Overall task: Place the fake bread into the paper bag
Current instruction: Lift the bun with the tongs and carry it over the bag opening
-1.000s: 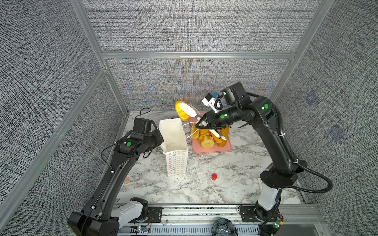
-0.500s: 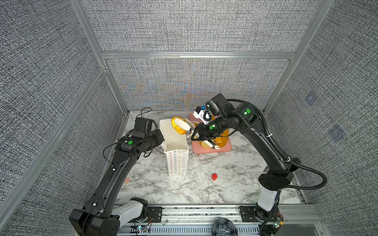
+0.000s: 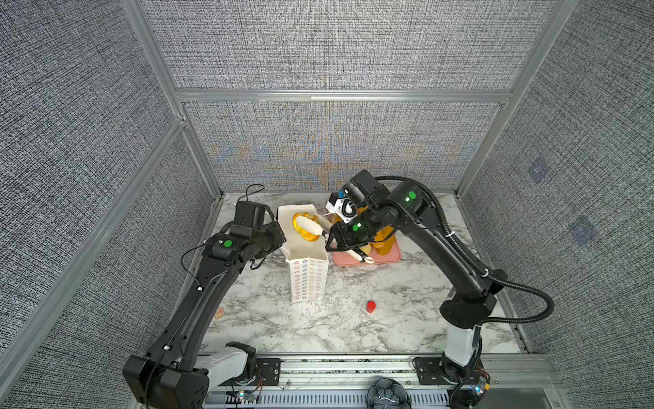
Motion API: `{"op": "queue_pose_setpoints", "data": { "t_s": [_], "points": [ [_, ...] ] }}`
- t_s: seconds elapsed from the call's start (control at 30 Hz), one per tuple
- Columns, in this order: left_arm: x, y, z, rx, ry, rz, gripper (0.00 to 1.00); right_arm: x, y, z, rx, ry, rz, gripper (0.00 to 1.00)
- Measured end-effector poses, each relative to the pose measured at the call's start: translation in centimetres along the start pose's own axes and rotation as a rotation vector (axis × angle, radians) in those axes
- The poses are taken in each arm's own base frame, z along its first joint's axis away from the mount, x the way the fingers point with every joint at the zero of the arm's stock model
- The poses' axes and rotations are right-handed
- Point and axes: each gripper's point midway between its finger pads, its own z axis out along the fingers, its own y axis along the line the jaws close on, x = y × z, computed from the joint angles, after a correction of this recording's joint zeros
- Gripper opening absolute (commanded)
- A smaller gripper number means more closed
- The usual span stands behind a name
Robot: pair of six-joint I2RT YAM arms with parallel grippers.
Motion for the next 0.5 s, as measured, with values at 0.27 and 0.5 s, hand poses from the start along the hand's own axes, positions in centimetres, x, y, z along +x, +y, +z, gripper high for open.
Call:
{"op": "queue_pose_setpoints", "data": {
  "t_s": [0.27,0.5],
  "points": [
    [0.05,-0.17,-0.02,0.008,0.005,0.001,0.00,0.03,-0.11,0.13,0.006,0.004,-0.004,0.58],
    [0.11,-0.16,0.10,0.007,0.010,0.004,0.00,-0.09,-0.19,0.06,0.011,-0.002,-0.008,0.57]
  ]
}}
